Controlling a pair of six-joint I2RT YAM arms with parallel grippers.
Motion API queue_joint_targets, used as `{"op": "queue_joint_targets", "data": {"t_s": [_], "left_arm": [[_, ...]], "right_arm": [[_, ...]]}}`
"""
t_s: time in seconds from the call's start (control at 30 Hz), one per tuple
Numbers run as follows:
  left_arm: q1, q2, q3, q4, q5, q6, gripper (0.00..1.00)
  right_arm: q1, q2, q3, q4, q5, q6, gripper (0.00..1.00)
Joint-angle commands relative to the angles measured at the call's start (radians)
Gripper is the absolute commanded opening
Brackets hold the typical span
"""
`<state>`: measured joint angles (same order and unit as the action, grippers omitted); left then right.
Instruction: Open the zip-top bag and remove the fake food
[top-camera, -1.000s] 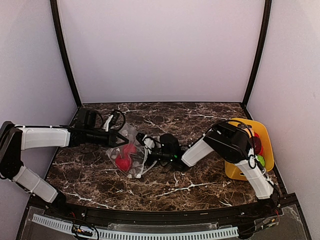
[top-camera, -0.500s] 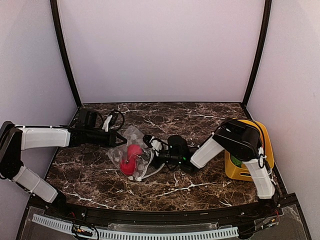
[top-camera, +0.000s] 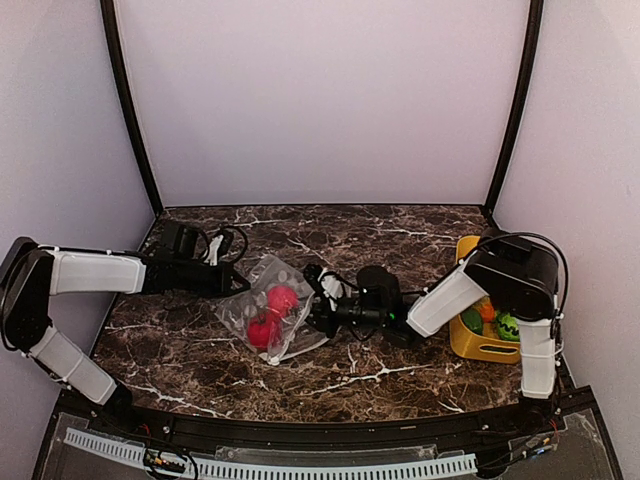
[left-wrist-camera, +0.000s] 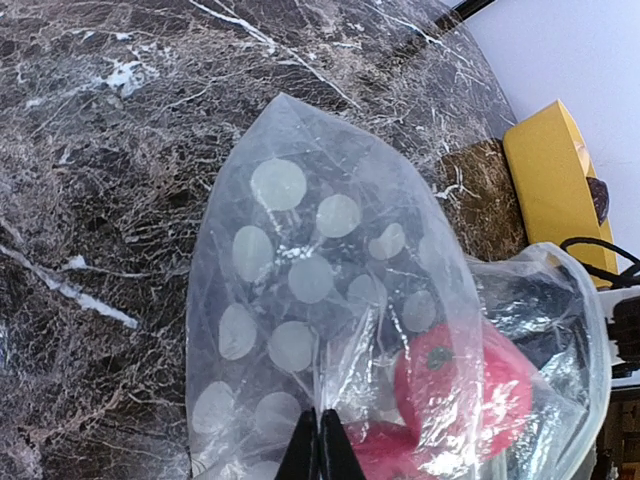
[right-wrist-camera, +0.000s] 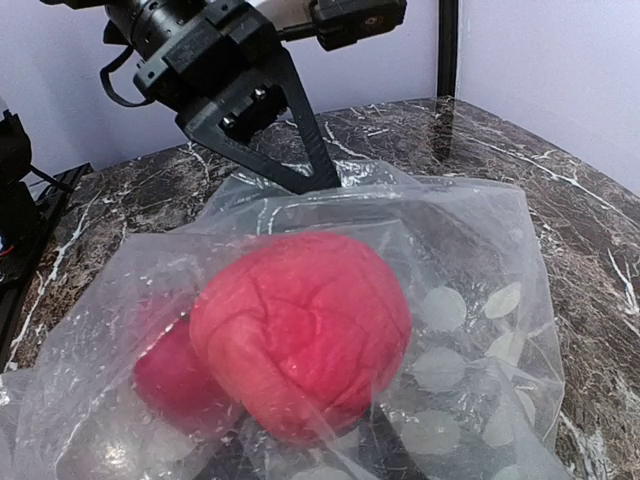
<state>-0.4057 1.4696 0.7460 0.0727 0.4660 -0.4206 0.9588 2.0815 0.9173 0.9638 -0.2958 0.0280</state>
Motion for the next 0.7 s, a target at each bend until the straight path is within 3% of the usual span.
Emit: {"op": "queue_joint_targets", "data": {"t_s": [0.0, 0.33, 0.67], "left_arm": [[0.009, 0.022, 0.018, -0.001, -0.038, -0.024, 0.01], [0.024, 0.071, 0.045, 0.002, -0.065, -0.043, 0.01], [0.034, 0.114, 0.057, 0.022, -0.063, -0.059, 0.01]], "right_arm": [[0.009, -0.072, -0.060, -0.061, -0.008, 0.030, 0.27], [0.009, -0.217, -0.227, -0.181, 0.013, 0.073, 0.27], [0.008, -0.462, -0.349, -0.291, 0.091, 0.105, 0.27]]}}
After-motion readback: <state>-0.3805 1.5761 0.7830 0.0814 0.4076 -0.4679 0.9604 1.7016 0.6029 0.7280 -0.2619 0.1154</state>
